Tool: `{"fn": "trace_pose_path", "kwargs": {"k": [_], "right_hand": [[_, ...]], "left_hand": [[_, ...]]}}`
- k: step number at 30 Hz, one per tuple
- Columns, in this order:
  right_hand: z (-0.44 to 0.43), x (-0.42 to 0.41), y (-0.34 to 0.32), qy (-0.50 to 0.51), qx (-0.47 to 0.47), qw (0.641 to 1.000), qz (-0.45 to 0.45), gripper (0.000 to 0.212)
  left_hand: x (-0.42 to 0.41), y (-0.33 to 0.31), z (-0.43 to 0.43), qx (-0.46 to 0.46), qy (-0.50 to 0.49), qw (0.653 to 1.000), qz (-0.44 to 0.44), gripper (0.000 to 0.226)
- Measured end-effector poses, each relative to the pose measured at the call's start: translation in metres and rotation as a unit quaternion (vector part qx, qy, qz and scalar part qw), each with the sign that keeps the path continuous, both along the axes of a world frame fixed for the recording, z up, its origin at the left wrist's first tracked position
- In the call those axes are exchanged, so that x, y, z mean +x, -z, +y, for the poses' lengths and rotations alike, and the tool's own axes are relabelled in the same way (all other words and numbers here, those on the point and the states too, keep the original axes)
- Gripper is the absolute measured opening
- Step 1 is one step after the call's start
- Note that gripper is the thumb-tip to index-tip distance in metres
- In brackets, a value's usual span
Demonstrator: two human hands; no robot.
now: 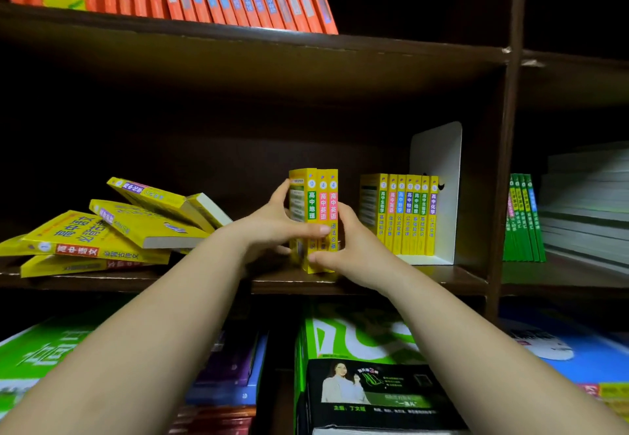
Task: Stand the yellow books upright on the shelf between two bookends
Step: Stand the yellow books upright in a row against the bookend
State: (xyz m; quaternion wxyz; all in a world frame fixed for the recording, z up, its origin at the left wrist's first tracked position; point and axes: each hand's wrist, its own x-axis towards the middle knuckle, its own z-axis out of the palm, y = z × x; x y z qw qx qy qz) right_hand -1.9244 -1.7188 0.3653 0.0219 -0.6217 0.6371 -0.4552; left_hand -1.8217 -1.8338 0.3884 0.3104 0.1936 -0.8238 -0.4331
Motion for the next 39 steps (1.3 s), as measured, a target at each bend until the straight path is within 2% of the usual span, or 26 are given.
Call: {"fn": "trace_pose_path", "kwargs": {"k": [10, 15, 19, 22, 27, 33, 36, 39], "right_hand": [[-0.014, -0.032, -0.016, 0.036, -0.01, 0.999, 0.0, 0.072], [-0.017, -0.058, -0.022, 0.092, -0.009, 0.996, 0.007, 0.064], [-0.024, -0.062, -0.017, 0.148, 0.001, 0.987, 0.063, 0.054], [-0.026, -0.063, -0.014, 0.175, -0.003, 0.983, 0.056, 0.05], [-0.023, -0.065, -0.017, 0.27, 0.006, 0.958, 0.093, 0.039], [-0.015, -0.064, -0.014, 0.345, -0.006, 0.928, 0.137, 0.056], [-0.011, -0.066, -0.014, 0.323, -0.001, 0.943, 0.074, 0.06], [-0.01, -0.066, -0.013, 0.295, -0.005, 0.954, 0.054, 0.063]], "left_hand": [[-0.044, -0.014, -0.006, -0.008, 0.007, 0.999, 0.04, 0.097], [-0.079, -0.019, -0.008, -0.008, 0.0, 0.999, 0.034, 0.09], [-0.086, -0.016, -0.018, -0.025, 0.0, 1.0, 0.01, 0.089], [-0.088, -0.013, -0.021, -0.047, -0.007, 0.999, 0.017, 0.083], [-0.097, -0.013, -0.011, -0.067, -0.035, 0.997, 0.027, 0.081], [-0.1, -0.008, -0.004, -0.037, 0.008, 0.999, 0.032, 0.084], [-0.092, -0.009, -0.012, 0.05, 0.072, 0.996, 0.023, 0.082], [-0.084, -0.009, -0.014, 0.027, 0.071, 0.997, -0.02, 0.086]]}}
